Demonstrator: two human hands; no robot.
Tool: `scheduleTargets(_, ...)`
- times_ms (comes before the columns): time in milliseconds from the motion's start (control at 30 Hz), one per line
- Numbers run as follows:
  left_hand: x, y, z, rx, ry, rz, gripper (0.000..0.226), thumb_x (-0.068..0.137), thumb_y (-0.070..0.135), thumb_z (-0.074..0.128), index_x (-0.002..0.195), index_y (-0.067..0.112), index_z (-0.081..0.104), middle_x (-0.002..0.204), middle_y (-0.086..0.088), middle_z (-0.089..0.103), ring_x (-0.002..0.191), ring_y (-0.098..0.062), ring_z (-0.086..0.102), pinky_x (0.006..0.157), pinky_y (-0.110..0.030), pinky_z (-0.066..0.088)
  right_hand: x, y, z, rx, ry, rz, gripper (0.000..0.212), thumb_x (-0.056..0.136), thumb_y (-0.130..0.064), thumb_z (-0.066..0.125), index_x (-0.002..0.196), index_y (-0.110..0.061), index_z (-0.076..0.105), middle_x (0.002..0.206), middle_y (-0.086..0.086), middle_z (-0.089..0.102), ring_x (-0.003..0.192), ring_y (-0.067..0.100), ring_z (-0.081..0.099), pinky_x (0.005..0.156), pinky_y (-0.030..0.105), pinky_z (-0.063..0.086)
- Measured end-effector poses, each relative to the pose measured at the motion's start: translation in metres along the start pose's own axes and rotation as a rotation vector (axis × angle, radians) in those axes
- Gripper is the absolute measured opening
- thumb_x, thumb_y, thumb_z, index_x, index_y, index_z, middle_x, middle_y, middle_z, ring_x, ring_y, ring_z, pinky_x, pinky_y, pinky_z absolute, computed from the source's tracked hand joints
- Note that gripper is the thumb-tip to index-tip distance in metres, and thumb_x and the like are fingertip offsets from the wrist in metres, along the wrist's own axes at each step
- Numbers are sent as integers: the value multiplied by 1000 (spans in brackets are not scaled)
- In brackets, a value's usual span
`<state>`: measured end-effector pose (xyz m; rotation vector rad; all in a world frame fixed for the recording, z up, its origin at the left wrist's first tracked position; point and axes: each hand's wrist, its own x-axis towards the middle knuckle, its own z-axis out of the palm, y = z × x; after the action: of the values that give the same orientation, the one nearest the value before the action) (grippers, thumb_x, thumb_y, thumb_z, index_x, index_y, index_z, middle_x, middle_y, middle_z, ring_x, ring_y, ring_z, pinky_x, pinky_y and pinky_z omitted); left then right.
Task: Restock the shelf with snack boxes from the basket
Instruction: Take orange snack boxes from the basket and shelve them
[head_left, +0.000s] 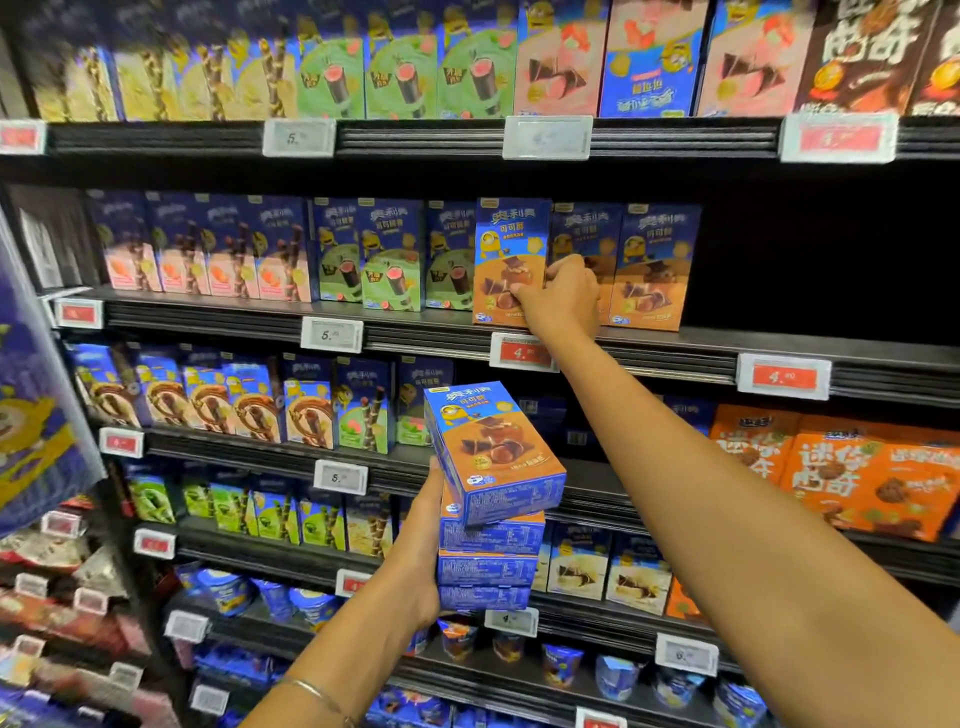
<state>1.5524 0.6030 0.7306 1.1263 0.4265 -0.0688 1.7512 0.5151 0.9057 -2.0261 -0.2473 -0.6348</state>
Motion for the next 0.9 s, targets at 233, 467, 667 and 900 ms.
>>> scheduleTargets(233,11,1,-4,-11,-43,-2,77,97,81,46,55,22,72,56,-5,65,42,-23,61,48,-28,51,-12,-1,-8,38,0,-20,57,85,-48,76,123,-17,47,125,5,51,110,23,55,81,40,50)
scheduleTargets(467,26,-1,-4,-71,-46,14,74,98,79,47,60,22,75,59,-9,67,43,-25,64,47,-29,53,-85,24,-53,194,-373,-19,33,87,-52,70,89,-20,66,86,-7,67,80,13,66,68,32,51)
scheduleTargets(667,36,-3,5,-137,-38,94,73,96,81,50,98,18,87,96,-16,81,68,-33,78,58,-36,61,-119,52,-67,65,-672,151,45,83,-55,74,95,-11,71,78,-1,72,65,13,66,56,29,52)
scheduleTargets(900,42,-12,14,-150,-31,87,79,95,82,46,117,16,82,108,-20,81,75,-35,80,61,-38,63,-117,63,-82,62,-737,174,38,88,-47,72,91,-8,73,67,-2,71,49,8,65,46,23,51)
